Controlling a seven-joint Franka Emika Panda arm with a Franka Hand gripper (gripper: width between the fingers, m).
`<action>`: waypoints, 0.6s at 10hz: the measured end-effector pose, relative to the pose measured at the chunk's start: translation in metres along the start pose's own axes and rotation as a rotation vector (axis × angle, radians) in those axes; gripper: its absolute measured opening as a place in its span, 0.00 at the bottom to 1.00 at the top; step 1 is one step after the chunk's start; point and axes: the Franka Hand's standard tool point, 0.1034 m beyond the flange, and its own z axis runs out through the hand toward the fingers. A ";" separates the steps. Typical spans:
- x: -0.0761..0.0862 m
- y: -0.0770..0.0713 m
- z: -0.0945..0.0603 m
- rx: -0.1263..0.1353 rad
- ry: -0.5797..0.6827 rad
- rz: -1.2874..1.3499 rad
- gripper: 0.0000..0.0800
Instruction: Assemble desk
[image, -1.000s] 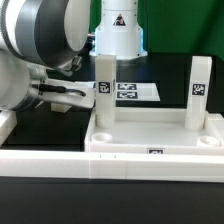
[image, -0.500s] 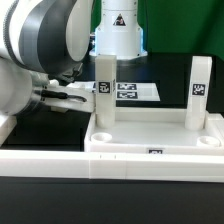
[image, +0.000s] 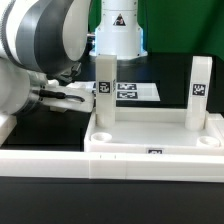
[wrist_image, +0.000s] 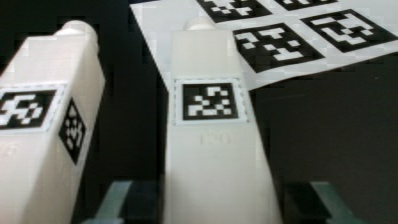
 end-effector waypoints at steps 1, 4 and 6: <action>0.000 0.000 0.000 0.001 0.000 0.000 0.36; -0.001 0.001 -0.002 0.002 0.002 -0.008 0.36; -0.006 0.004 -0.008 0.009 0.008 -0.009 0.36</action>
Offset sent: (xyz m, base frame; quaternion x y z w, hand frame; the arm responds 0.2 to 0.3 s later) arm 0.0082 -0.0021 0.0070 -0.0106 -0.0063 -0.0135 0.9998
